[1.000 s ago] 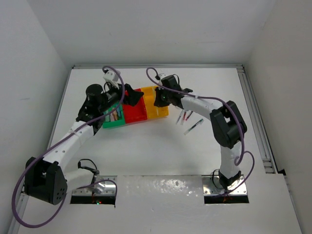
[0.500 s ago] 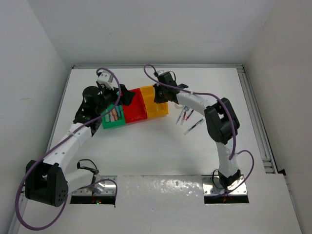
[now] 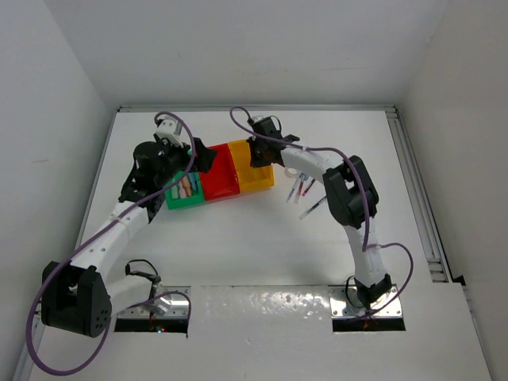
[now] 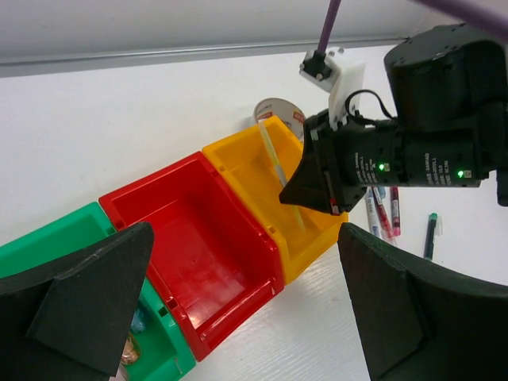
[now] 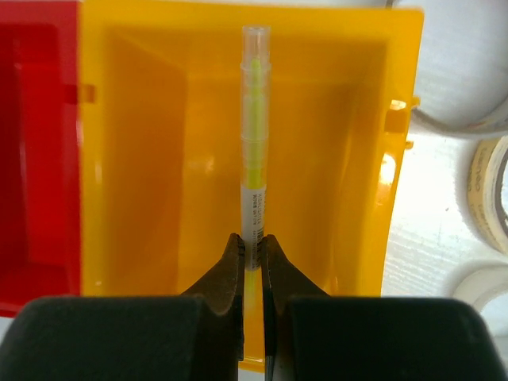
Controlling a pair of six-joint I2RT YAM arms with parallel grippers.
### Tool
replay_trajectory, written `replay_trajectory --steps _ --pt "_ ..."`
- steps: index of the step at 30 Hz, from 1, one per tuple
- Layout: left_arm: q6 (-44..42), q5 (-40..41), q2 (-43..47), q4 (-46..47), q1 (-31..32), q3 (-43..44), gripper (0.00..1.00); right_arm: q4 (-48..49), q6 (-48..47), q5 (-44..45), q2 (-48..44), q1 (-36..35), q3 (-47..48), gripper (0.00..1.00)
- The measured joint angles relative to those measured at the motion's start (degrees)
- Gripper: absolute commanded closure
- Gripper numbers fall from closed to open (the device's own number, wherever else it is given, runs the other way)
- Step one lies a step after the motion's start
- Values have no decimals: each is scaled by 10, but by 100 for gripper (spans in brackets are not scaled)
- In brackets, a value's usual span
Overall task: Sort the stationery into containers
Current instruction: Place the pen in the storage box.
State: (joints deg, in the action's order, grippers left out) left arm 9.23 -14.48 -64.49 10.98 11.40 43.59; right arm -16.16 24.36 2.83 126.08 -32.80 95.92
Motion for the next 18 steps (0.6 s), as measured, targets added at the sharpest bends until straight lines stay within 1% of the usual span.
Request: replay_trajectory --steps 10,12,15,16,18 --pt "0 4 1 4 0 -5 0 -19 -2 4 18 0 1 100" --pt "0 4 1 4 0 -5 0 -23 -2 4 30 0 5 99" --pt "0 4 1 4 0 -5 0 -27 -1 6 36 0 20 87" --pt "0 4 1 5 0 -5 0 -28 -2 7 38 0 26 81" --pt "0 4 1 5 0 -5 0 -30 -1 10 44 0 33 75"
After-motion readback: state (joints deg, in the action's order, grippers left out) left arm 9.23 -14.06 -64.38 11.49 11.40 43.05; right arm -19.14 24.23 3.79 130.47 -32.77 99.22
